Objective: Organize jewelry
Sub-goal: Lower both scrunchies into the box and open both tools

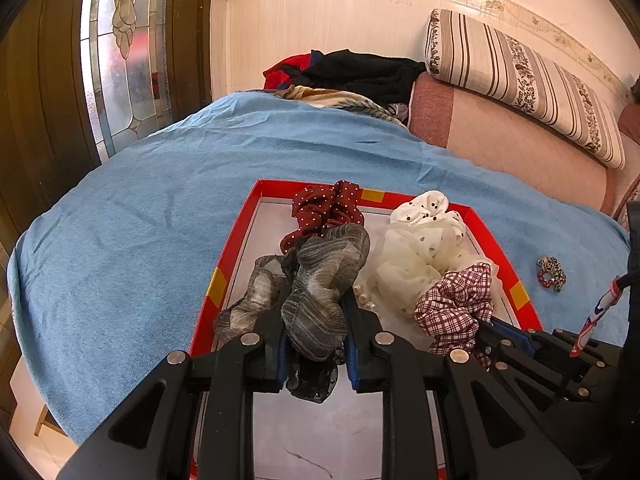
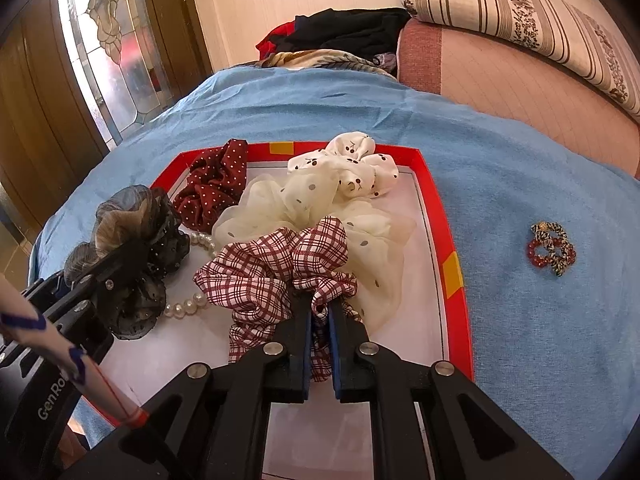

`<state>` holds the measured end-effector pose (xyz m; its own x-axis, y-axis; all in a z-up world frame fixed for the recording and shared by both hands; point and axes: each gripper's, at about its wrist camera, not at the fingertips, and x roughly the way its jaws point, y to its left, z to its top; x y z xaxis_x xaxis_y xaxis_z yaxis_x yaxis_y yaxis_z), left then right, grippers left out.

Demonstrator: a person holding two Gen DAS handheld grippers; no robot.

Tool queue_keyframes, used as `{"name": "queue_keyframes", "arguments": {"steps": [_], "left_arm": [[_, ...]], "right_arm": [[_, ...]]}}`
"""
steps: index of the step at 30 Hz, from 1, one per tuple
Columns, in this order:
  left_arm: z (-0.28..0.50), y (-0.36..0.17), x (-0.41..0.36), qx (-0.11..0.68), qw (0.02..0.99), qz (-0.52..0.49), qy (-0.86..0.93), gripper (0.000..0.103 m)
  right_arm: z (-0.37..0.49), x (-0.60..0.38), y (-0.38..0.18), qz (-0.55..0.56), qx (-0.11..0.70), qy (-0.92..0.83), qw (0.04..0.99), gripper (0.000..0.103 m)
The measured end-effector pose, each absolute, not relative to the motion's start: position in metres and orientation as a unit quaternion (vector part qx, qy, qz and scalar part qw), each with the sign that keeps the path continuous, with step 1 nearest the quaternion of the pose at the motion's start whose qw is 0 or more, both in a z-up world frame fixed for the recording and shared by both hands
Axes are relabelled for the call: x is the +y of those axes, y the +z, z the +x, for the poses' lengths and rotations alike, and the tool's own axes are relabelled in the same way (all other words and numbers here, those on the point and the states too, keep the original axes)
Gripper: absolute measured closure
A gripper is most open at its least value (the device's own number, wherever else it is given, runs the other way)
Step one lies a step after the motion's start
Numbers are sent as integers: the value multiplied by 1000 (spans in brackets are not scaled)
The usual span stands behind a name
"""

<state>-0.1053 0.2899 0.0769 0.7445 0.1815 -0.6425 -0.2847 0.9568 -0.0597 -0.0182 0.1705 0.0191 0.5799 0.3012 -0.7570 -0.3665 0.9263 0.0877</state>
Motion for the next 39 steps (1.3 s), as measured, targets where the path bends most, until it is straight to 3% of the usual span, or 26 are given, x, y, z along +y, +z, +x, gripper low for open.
{"name": "queue_keyframes", "arguments": {"steps": [39], "left_arm": [[-108, 82, 291, 325, 933, -92, 127, 64]], "right_arm": [[-39, 166, 29, -47, 414, 195, 888, 70]]}}
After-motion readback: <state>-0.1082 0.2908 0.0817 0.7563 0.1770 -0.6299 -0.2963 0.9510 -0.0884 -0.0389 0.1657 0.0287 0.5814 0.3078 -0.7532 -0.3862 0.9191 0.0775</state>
